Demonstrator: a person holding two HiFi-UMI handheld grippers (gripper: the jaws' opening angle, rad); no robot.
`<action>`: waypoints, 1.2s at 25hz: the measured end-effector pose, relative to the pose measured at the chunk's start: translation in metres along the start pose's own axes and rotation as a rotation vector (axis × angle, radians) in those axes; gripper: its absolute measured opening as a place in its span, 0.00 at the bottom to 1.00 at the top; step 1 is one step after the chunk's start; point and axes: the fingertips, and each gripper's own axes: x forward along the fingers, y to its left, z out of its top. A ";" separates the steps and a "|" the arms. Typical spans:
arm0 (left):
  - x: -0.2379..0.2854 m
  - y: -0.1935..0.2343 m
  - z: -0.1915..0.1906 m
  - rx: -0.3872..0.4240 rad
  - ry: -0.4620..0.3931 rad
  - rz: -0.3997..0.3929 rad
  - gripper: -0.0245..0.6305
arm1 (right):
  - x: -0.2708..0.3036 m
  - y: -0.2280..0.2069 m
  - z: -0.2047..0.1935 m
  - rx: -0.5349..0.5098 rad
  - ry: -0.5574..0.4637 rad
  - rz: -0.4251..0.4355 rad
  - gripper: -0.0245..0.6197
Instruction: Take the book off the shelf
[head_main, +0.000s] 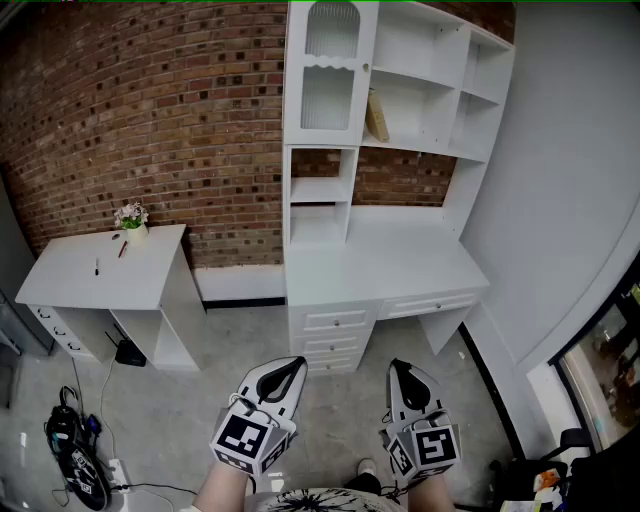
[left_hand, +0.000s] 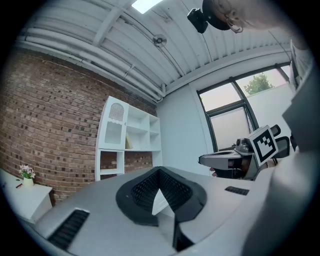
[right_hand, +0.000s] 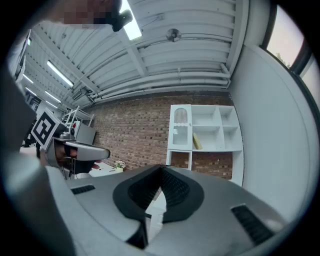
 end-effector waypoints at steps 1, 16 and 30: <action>0.001 0.000 0.001 0.002 0.002 0.001 0.05 | 0.000 -0.001 0.000 0.001 0.001 -0.001 0.05; 0.014 0.006 -0.012 -0.012 0.025 0.009 0.05 | 0.013 -0.017 -0.014 0.039 0.022 -0.037 0.05; 0.125 0.035 -0.035 0.037 0.038 0.155 0.05 | 0.105 -0.101 -0.046 0.021 0.039 0.081 0.05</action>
